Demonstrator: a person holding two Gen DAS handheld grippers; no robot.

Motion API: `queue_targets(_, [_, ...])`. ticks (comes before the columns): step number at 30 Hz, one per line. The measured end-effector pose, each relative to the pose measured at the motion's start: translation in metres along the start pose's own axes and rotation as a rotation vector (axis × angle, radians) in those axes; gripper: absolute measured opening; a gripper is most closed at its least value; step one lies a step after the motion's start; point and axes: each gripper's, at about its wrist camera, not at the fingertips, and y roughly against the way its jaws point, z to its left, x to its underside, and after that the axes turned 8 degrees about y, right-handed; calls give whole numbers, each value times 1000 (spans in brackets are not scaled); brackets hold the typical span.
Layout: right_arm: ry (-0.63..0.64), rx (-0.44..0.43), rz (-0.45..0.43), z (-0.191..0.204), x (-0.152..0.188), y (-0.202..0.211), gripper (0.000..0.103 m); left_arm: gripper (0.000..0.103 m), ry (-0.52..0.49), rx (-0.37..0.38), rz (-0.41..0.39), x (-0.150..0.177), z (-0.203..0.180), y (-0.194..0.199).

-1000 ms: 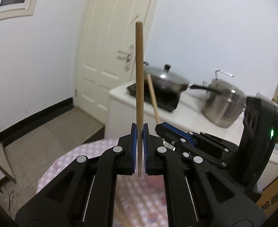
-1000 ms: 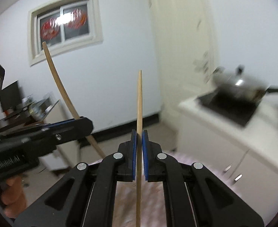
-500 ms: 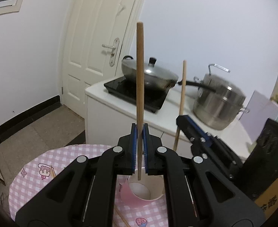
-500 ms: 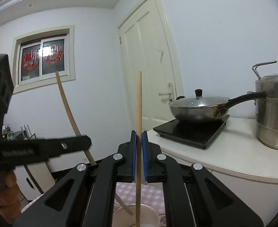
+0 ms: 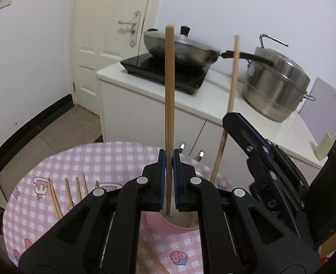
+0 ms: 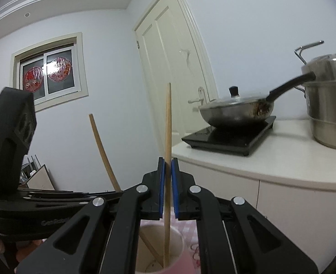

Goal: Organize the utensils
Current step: 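Open the left tool to drop the chopstick into the pink cup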

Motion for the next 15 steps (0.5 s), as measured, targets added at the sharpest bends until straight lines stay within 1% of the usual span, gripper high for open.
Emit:
queue_targets(3, [7, 12, 15, 2, 8, 6, 5, 7, -9, 9, 18, 6, 0, -2])
queue_targets(6, [-13, 18, 23, 2, 14, 14, 7, 8, -23, 18, 21, 10, 0, 2])
queue_targets(7, [-15, 18, 26, 2, 15, 16, 7, 16, -30, 19, 24, 10, -1, 3])
queue_targets(8, [-15, 21, 26, 3, 15, 18, 8, 38, -35, 16, 26, 11, -2, 4])
queue_targets(9, [-15, 23, 27, 3, 15, 20, 6, 47, -30, 6, 18, 13, -1, 7])
queue_targets(10, [-15, 31, 32, 4, 15, 22, 8, 52, -17, -2, -2, 12, 0, 11])
queue_targets(12, [-13, 31, 39, 5, 15, 26, 8, 52, -7, 7, 0, 12, 3, 14])
queue_targets(15, [-7, 40, 52, 7, 13, 33, 8, 52, 0, -1, 0, 13, 6, 20])
